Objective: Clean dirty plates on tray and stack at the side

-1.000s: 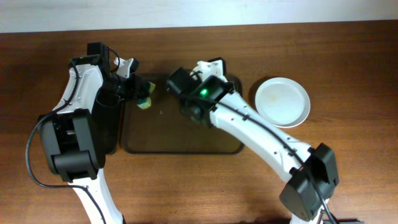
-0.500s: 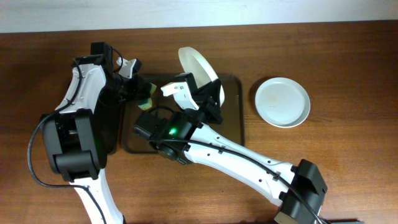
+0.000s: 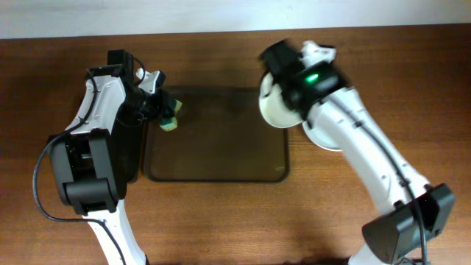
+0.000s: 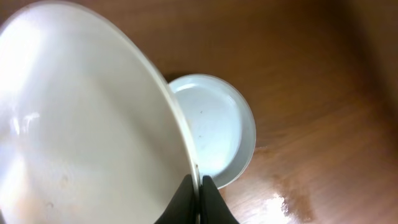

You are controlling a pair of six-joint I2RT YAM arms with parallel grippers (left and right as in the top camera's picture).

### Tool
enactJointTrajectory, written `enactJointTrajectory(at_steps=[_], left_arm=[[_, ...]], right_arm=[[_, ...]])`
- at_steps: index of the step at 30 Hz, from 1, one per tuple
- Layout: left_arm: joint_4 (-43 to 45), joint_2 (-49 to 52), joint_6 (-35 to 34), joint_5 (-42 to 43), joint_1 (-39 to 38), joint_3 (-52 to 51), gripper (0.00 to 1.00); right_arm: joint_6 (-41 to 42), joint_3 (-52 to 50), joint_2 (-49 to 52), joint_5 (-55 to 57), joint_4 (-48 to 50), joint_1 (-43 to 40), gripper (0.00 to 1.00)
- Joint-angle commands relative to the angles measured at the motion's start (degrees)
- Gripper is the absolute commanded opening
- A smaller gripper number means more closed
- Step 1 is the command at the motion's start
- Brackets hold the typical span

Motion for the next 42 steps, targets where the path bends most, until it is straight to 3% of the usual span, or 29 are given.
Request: enactJointTrajectory(at_steps=[1,4,8,16,21,24,28,31,33,35,37,38,42], left_arm=[[0.04,0.61,-0.57,-1.86,-0.11,0.94,0.01],[0.17,0.61,-0.87,-2.82,-0.13,0.94,0.00],[0.22,0.61,-1.44,-4.59,-0.13,0.94,0.01],[0.20,0.61,-1.44,-4.57,-0.11,0.94,0.01],[-0.83,-0.37,-3.89,-5.77,0.46,1.73,0.00],[-4.59,-3.91,-4.02,-14.60,0.81,5.35,0.01],[-6.47,-9.75,-4.02,-26.34,0.83,7.91,0.00],[-8.09,-10.19,-4.02,-33.62,0.83,7.82,0.01],[-8.11,-10.19,-4.15,-37.97,0.98,7.78,0.00],[-7.82,-9.97,-8.04,-43.10,1.84,7.69,0.01],[-7.21,-9.84,-8.13,-43.12,2.78,6.75,0.00],[-6.95,-9.81,-8.11,-43.10,3.19,5.90,0.00],[-2.86,-9.77,-8.11,-42.91,4.37,-0.20,0.00]], right_arm=[[-8.28,0.11,-1.07,-20.79,2.80,-12.00,0.04],[-9.25,-1.88,-0.98,-27.50,3.61,-23.61,0.04],[-9.46,-9.73,-0.11,-29.20,8.59,-31.58,0.04],[-8.90,-31.74,0.00,-29.24,30.45,-33.00,0.04],[-7.28,-33.48,0.00,-27.58,31.08,-33.27,0.04],[-7.28,-33.48,-0.02,-27.58,29.11,-33.27,0.18],[-7.26,-33.46,-0.02,-27.15,27.87,-33.31,0.20],[-7.28,-32.15,-0.17,-27.89,25.68,-33.31,0.42],[-8.15,-29.29,-0.85,-28.28,22.27,-33.31,0.76],[-8.63,-24.48,-1.77,-28.28,17.16,-33.18,0.88],[-8.63,-20.83,-2.38,-28.28,13.75,-33.16,0.91],[-9.42,-19.21,-2.67,-28.50,12.26,-33.16,0.99],[-9.97,-16.24,-3.78,-28.46,9.25,-33.16,0.98]])
